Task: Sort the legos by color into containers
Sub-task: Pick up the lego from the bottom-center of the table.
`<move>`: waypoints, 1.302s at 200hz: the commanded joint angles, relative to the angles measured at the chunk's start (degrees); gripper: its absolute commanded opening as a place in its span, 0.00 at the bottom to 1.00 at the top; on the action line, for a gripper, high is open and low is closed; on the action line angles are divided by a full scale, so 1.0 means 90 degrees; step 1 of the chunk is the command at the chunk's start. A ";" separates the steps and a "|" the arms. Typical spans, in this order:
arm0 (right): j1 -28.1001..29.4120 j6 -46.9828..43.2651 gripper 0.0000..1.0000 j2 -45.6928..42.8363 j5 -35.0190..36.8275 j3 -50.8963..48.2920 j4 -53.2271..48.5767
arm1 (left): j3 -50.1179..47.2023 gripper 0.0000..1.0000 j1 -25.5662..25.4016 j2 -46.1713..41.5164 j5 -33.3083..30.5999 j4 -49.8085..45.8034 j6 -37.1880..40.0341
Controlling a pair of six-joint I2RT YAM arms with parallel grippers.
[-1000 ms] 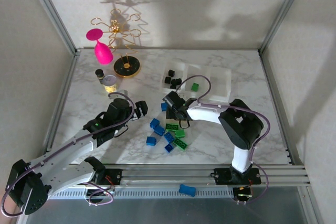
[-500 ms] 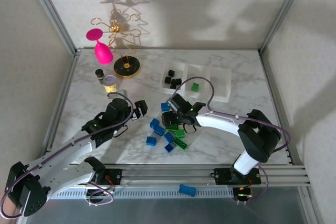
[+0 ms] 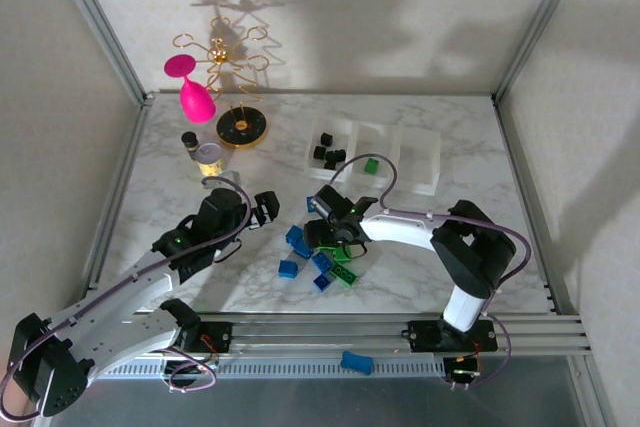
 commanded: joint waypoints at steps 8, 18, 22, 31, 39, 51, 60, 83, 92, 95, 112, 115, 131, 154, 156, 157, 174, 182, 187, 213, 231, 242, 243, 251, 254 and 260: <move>0.0176 0.0393 0.93 0.0239 0.0157 0.0316 -0.0321 | 0.0122 1.00 -0.0027 -0.0078 -0.0206 -0.0168 0.0088; 0.0176 0.0461 0.91 0.0255 0.0191 0.0280 -0.0403 | 0.0122 1.00 -0.0027 -0.0095 -0.0206 -0.0180 0.0099; 0.0182 0.0481 0.90 0.0252 0.0194 0.0264 -0.0433 | 0.0124 1.00 -0.0027 -0.0093 -0.0206 -0.0194 0.0106; 0.0189 0.0522 0.87 0.0245 0.0218 0.0222 -0.0490 | 0.0122 0.99 -0.0027 -0.0099 -0.0224 -0.0209 0.0116; 0.0186 0.0567 0.84 0.0228 0.0276 0.0183 -0.0551 | 0.0107 1.00 -0.0028 -0.0117 -0.0240 -0.0227 0.0116; 0.0195 0.0579 0.82 0.0224 0.0302 0.0141 -0.0574 | 0.0075 1.00 -0.0027 -0.0152 -0.0253 -0.0195 0.0099; 0.0188 0.0584 0.79 0.0244 0.0285 0.0136 -0.0569 | 0.0049 1.00 -0.0027 -0.0166 -0.0242 -0.0159 0.0080; 0.0198 0.0570 0.74 0.0333 0.0252 0.0213 -0.0528 | 0.0037 1.00 -0.0027 -0.0157 -0.0226 -0.0114 0.0060; 0.0197 0.0571 0.72 0.0336 0.0273 0.0239 -0.0514 | 0.0044 1.00 -0.0027 -0.0146 -0.0226 -0.0117 0.0069; 0.0202 0.0564 0.71 0.0341 0.0281 0.0254 -0.0499 | 0.0046 1.00 -0.0027 -0.0148 -0.0221 -0.0114 0.0069; 0.0199 0.0523 0.68 0.0332 0.0307 0.0308 -0.0480 | 0.0066 1.00 -0.0027 -0.0153 -0.0215 -0.0121 0.0078; 0.0198 0.0516 0.68 0.0331 0.0318 0.0326 -0.0483 | 0.0070 1.00 -0.0029 -0.0155 -0.0216 -0.0121 0.0079; 0.0200 0.0464 0.66 0.0295 0.0475 0.0422 -0.0569 | 0.0090 1.00 -0.0024 -0.0164 -0.0216 -0.0123 0.0079; 0.0134 0.0348 0.64 0.0095 0.0600 0.0550 -0.0585 | 0.0145 1.00 -0.0028 -0.0142 -0.0158 -0.0089 0.0098; 0.0122 0.0333 0.63 0.0071 0.0603 0.0558 -0.0595 | 0.0155 1.00 -0.0027 -0.0138 -0.0157 -0.0086 0.0099; 0.0115 0.0329 0.63 0.0061 0.0609 0.0569 -0.0604 | 0.0158 1.00 -0.0027 -0.0133 -0.0152 -0.0085 0.0099; 0.0005 0.0209 0.62 -0.0105 0.0744 0.0695 -0.0710 | 0.0218 1.00 -0.0027 -0.0107 -0.0092 -0.0051 0.0125; -0.0093 0.0147 0.62 -0.0201 0.0769 0.0750 -0.0733 | 0.0246 1.00 -0.0027 -0.0083 -0.0072 -0.0031 0.0137; -0.0159 0.0091 0.62 -0.0252 0.0779 0.0764 -0.0724 | 0.0258 1.00 -0.0029 -0.0064 -0.0053 -0.0013 0.0138; -0.0587 -0.0262 0.62 -0.0434 0.1043 0.0998 -0.0863 | 0.0342 0.99 -0.0027 0.0060 0.0099 0.0166 0.0176; -0.0988 -0.0579 0.62 -0.0507 0.1301 0.1186 -0.0867 | 0.0440 1.00 -0.0027 0.0246 0.0203 0.0292 0.0196; -0.1307 -0.0759 0.62 -0.0507 0.1356 0.1294 -0.0823 | 0.0473 1.00 -0.0027 0.0360 0.0266 0.0399 0.0196; -0.1332 -0.0779 0.63 -0.0511 0.1356 0.1303 -0.0810 | 0.0478 0.99 -0.0027 0.0370 0.0274 0.0411 0.0201; -0.1481 -0.0894 0.63 -0.0474 0.1381 0.1376 -0.0736 | 0.0501 1.00 -0.0027 0.0449 0.0333 0.0514 0.0206; -0.1680 -0.0934 0.62 -0.0455 0.1390 0.1408 -0.0698 | 0.0512 1.00 -0.0027 0.0482 0.0356 0.0541 0.0206; -0.1843 -0.1016 0.62 -0.0410 0.1400 0.1468 -0.0624 | 0.0538 1.00 -0.0027 0.0546 0.0395 0.0607 0.0206</move>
